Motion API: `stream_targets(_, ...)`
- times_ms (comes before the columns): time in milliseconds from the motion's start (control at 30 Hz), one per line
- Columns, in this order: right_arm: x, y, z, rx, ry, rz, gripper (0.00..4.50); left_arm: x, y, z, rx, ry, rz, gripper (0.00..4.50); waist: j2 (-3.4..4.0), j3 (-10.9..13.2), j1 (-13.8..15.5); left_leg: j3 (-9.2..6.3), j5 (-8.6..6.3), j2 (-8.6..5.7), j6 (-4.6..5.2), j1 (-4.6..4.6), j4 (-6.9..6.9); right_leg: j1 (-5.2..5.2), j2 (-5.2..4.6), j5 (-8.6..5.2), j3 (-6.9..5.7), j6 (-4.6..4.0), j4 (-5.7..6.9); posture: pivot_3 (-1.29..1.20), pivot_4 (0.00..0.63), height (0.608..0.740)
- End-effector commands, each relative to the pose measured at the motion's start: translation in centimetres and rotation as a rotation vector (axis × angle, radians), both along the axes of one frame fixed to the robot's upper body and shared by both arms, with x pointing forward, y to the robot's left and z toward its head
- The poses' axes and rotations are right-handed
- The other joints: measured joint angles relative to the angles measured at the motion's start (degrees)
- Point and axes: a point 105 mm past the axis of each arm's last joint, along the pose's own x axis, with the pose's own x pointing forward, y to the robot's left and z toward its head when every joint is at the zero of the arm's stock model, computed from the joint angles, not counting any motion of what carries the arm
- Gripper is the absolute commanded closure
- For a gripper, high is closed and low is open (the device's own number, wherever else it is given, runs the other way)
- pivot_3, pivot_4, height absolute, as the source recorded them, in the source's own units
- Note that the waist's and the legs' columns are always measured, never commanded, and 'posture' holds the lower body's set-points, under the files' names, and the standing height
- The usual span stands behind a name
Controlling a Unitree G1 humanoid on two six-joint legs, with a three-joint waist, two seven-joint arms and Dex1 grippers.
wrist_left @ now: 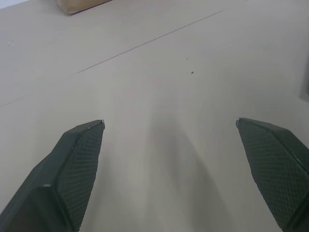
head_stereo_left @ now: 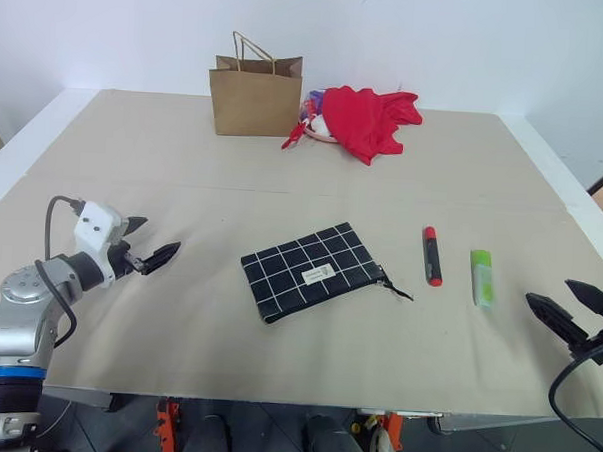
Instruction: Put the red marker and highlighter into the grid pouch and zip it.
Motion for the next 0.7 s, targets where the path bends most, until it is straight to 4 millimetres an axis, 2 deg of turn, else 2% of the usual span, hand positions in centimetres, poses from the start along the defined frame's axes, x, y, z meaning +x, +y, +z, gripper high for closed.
stream_targets(33, 0.2, 0.1, 1.5, -0.033, -0.042, -0.003, 0.05, -0.2, 0.3, 1.3, 0.028, -0.043, -0.015, 0.00, 0.00, 0.00, 0.00, 0.00, 0.00, 0.00, 0.00, 0.00, 0.00, 0.00, 0.00, 0.00, 0.00, 0.00, 0.00, 0.00, 0.150, 0.740)
stream_targets(333, 1.0, 1.7, 1.9, -0.026, -0.047, 0.008, 0.05, -0.4, -1.0, 1.1, 0.025, -0.035, -0.092, 0.00, 0.01, 0.00, 0.00, 0.00, 0.00, 0.00, 0.00, 0.00, 0.00, 0.00, 0.00, 0.00, 0.00, 0.00, 0.00, 0.00, 0.150, 0.740)
stream_targets(500, 1.9, 3.6, 2.1, -0.015, -0.048, 0.066, 0.05, -0.6, -2.1, 1.0, 0.038, -0.035, -0.141, 0.00, 0.01, 0.00, 0.00, 0.00, 0.00, 0.00, 0.00, 0.00, 0.00, 0.00, 0.00, 0.00, 0.00, 0.00, 0.00, 0.00, 0.150, 0.740)
stream_targets(600, 2.7, 5.9, 2.8, 0.001, -0.055, 0.145, 0.05, -1.0, -3.7, 0.9, 0.059, -0.030, -0.217, 0.00, 0.02, 0.01, -0.02, 0.00, 0.00, 0.00, 0.00, 0.00, 0.00, 0.00, 0.00, 0.01, 0.01, 0.00, 0.00, 0.00, 0.150, 0.740)
stream_targets(700, 4.0, 10.3, 3.4, 0.031, -0.057, 0.281, 0.05, -2.1, -6.9, 0.6, 0.052, -0.004, -0.362, 0.00, 0.02, 0.01, -0.06, 0.00, 0.00, 0.00, 0.00, 0.00, 0.00, 0.00, 0.00, 0.02, 0.01, -0.01, 0.01, 0.00, 0.150, 0.740)
